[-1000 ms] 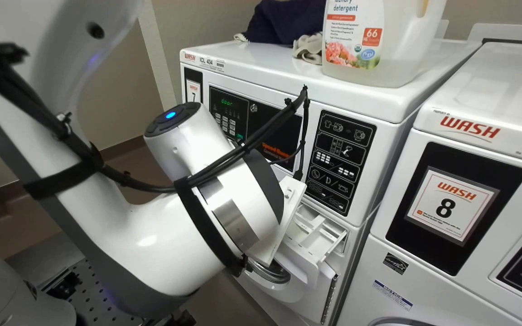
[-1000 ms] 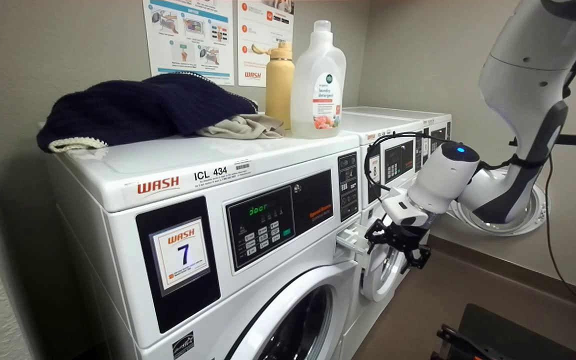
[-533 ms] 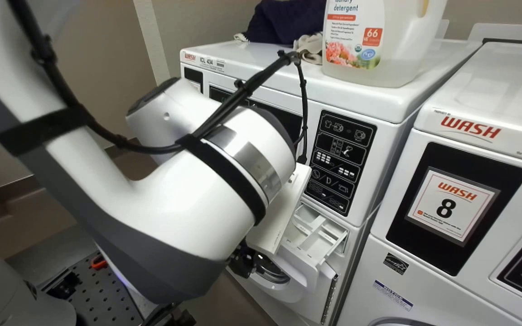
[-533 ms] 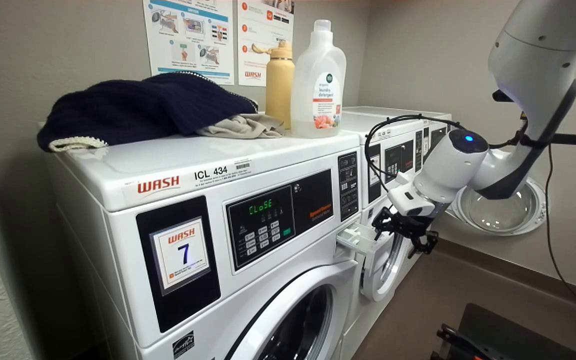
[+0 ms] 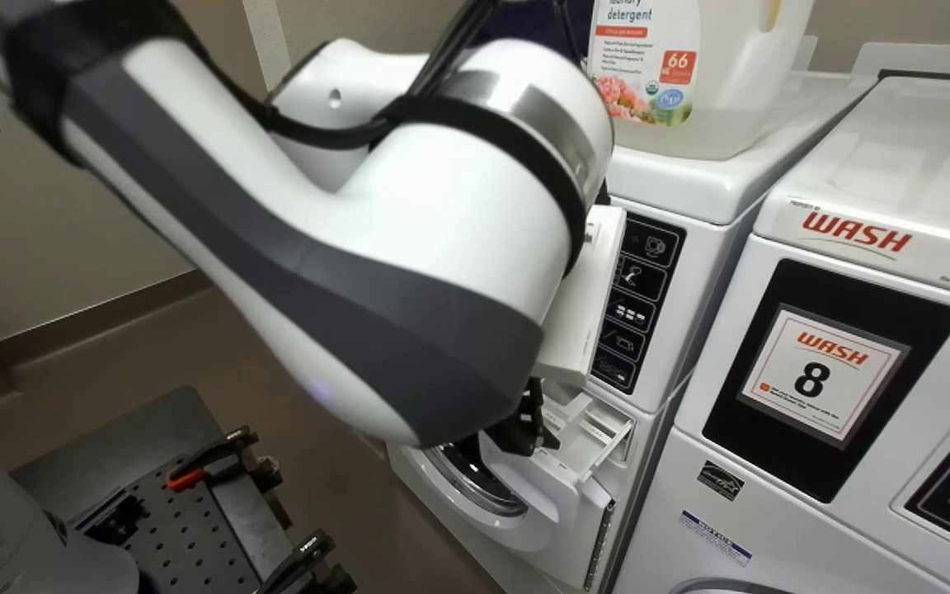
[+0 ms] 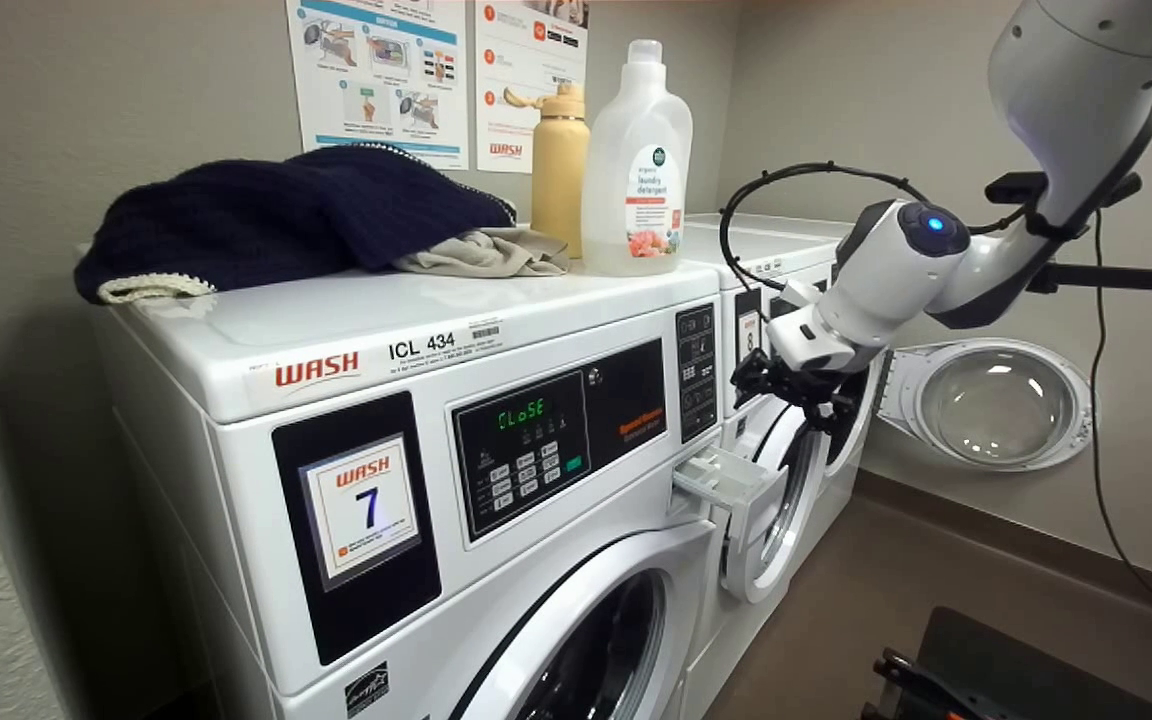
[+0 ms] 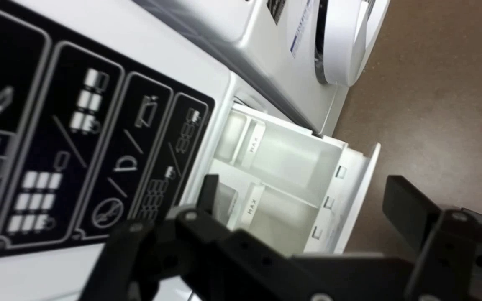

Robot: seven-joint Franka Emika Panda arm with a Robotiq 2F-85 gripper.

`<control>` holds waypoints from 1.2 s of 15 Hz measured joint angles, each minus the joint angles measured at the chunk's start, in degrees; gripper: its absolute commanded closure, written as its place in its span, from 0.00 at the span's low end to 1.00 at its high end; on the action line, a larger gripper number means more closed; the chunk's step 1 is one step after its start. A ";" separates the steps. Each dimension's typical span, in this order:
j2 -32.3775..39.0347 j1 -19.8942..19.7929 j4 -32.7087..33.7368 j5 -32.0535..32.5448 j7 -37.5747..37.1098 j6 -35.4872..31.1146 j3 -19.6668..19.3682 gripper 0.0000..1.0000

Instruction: Open the drawer of the left washing machine

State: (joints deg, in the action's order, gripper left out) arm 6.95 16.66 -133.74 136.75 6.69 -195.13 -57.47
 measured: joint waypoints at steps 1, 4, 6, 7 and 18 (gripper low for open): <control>0.06 1.83 1.57 1.24 -0.92 -1.44 -1.83 0.00; -0.39 5.93 4.33 8.54 -6.71 -3.56 -4.65 0.00; -0.87 7.70 4.19 13.88 -11.11 -3.55 -4.69 0.00; -0.85 8.46 4.07 13.63 -11.30 -3.54 -4.79 0.00; -0.18 20.38 8.23 12.89 -10.28 -2.93 -14.51 0.00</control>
State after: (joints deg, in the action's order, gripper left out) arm 6.78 37.03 -125.50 149.64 -3.59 -198.06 -71.99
